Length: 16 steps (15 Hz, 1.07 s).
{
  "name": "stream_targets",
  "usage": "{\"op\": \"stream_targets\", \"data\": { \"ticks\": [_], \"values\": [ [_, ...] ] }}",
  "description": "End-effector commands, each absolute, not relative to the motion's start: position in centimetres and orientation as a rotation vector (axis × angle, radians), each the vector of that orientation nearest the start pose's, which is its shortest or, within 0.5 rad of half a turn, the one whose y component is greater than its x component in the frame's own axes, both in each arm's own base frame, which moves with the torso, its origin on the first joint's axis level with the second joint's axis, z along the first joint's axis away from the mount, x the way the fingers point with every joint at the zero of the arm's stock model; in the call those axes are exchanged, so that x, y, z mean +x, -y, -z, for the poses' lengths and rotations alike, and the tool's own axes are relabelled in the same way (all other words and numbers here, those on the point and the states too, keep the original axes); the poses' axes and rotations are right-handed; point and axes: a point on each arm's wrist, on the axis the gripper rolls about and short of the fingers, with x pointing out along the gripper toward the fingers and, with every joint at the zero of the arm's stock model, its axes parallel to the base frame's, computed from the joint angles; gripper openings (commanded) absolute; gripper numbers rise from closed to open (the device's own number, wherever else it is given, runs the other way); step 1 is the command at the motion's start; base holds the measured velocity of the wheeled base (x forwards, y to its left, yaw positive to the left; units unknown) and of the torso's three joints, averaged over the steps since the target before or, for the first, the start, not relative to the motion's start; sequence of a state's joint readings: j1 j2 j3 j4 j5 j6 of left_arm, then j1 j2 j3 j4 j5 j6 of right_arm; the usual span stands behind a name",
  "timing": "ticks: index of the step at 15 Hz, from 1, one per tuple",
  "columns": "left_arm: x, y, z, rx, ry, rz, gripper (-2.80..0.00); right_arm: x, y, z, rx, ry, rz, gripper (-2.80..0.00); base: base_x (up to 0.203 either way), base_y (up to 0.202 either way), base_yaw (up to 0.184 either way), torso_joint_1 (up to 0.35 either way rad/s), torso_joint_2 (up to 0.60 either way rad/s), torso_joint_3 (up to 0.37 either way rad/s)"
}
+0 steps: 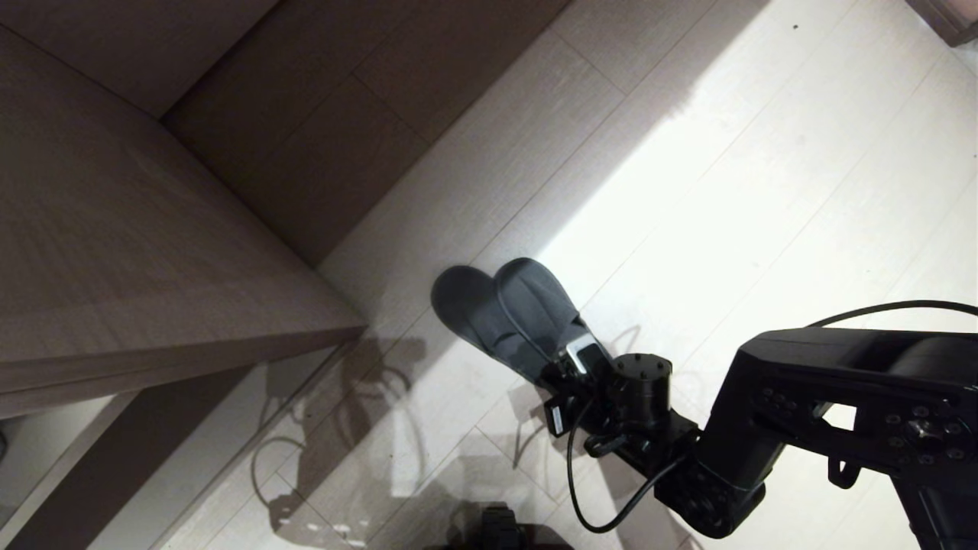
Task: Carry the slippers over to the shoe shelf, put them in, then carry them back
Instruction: Place the slippers on the floor
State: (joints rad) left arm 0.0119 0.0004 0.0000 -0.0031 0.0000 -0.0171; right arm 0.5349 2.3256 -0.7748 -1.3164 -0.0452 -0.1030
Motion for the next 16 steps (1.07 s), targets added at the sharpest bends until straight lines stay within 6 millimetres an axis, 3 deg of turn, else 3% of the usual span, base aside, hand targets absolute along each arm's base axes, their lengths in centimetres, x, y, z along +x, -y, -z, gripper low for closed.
{"op": "stream_targets", "data": {
  "ticks": [1, 3, 6, 10, 16],
  "values": [
    [-2.3, 0.0, -7.6, -0.017, 0.003, -0.012, -2.8, 33.2, -19.7, -3.5, -0.169, -0.168, -0.503, -2.8, 0.0, 0.0, 0.0, 0.0, 0.0, 0.0],
    [-2.3, 0.0, -7.6, -0.017, 0.002, -0.012, -2.8, 32.7, -20.5, -3.6, -0.199, -0.195, -0.533, -2.8, 0.0, 0.0, 0.0, 0.0, 0.0, 0.0],
    [-2.3, 0.0, -7.6, -0.017, 0.002, -0.012, -2.8, 33.2, -21.4, -2.2, -0.216, -0.204, -0.507, -2.8, 0.0, 0.0, 0.0, 0.0, 0.0, 0.0],
    [-2.3, 0.0, -7.6, -0.017, 0.002, -0.012, -2.8, 32.8, -21.0, -2.4, -0.217, -0.213, -0.501, -2.8, 0.0, 0.0, 0.0, 0.0, 0.0, 0.0],
    [-2.3, 0.0, -7.6, -0.017, 0.003, -0.012, -2.8, 34.3, -19.1, -0.3, -0.235, -0.249, -0.413, -2.8, 0.0, 0.0, 0.0, 0.0, 0.0, 0.0]
  ]
}}
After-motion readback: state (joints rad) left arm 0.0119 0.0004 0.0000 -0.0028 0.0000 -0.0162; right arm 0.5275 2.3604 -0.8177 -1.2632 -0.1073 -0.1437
